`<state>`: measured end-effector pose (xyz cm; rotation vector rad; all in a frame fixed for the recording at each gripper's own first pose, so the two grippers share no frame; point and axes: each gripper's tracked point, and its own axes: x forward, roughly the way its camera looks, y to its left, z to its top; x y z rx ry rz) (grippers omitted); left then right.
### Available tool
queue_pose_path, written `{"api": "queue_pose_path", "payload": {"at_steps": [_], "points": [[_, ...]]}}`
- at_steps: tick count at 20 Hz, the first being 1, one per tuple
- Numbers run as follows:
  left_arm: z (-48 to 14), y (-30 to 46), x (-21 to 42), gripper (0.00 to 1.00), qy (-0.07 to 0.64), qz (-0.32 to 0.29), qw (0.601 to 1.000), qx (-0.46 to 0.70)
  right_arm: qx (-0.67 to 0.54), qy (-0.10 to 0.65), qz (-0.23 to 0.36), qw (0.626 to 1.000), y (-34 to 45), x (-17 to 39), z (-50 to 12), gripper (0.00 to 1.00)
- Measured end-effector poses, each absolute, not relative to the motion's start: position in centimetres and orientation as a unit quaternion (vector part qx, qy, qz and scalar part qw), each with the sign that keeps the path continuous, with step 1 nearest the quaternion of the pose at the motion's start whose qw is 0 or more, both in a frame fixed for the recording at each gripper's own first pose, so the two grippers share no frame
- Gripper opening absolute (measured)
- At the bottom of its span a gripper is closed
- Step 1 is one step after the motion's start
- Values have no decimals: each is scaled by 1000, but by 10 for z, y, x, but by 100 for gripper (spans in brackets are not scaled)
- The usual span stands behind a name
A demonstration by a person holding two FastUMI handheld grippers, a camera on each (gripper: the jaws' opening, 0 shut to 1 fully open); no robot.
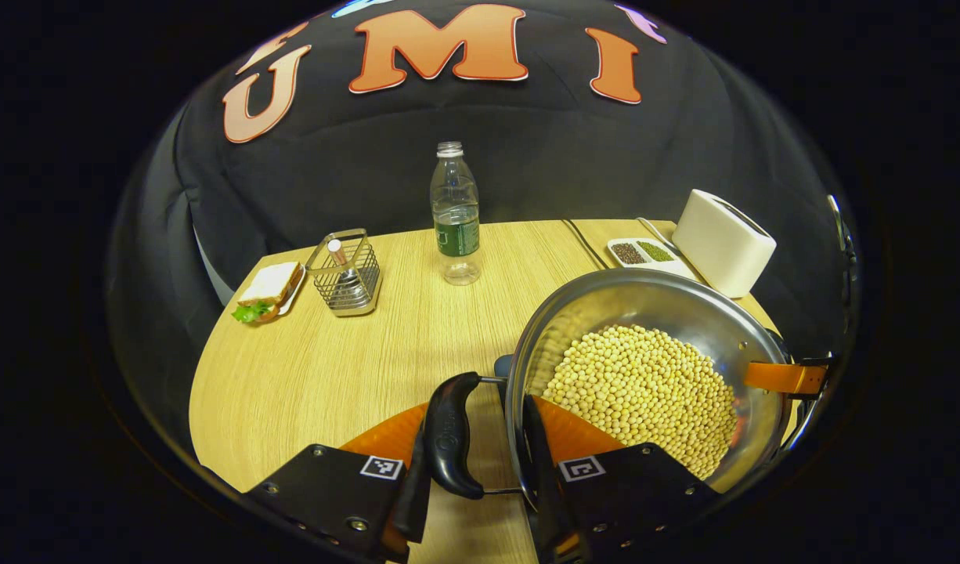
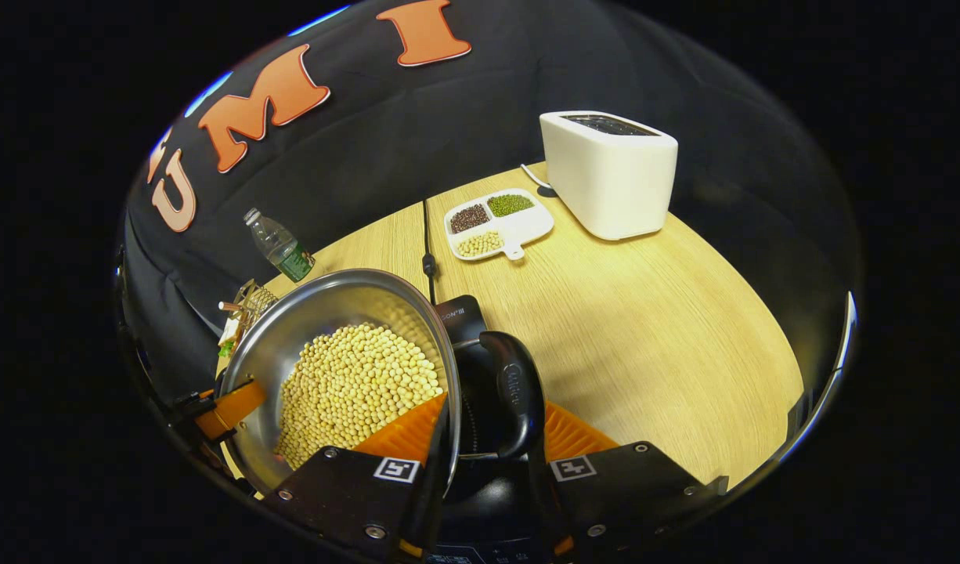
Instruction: First push the handle of the pot to place it horizontally, then grasp the pot with both hands and set it on the induction cooktop.
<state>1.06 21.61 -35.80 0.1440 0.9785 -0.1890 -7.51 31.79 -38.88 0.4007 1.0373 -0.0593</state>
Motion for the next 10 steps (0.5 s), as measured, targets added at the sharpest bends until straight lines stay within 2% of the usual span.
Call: {"api": "queue_pose_path", "payload": {"at_steps": [1,2,3,4,5,10], "points": [[-360,218,6,57,470,-90,875,68,187,491,-27,851,319,-76,-390,46],[-362,221,3,57,473,-89,874,66,182,490,-26,852,320,-76,-392,42],[-369,223,1,57,476,-89,873,62,178,491,-25,853,320,-77,-392,46],[-372,224,-3,57,480,-87,871,57,174,490,-24,854,318,-77,-390,42],[-378,222,-4,57,484,-86,869,51,172,489,-24,855,318,-77,-389,46],[-384,220,-7,57,491,-85,866,42,167,483,-22,859,317,-76,-391,47]]}}
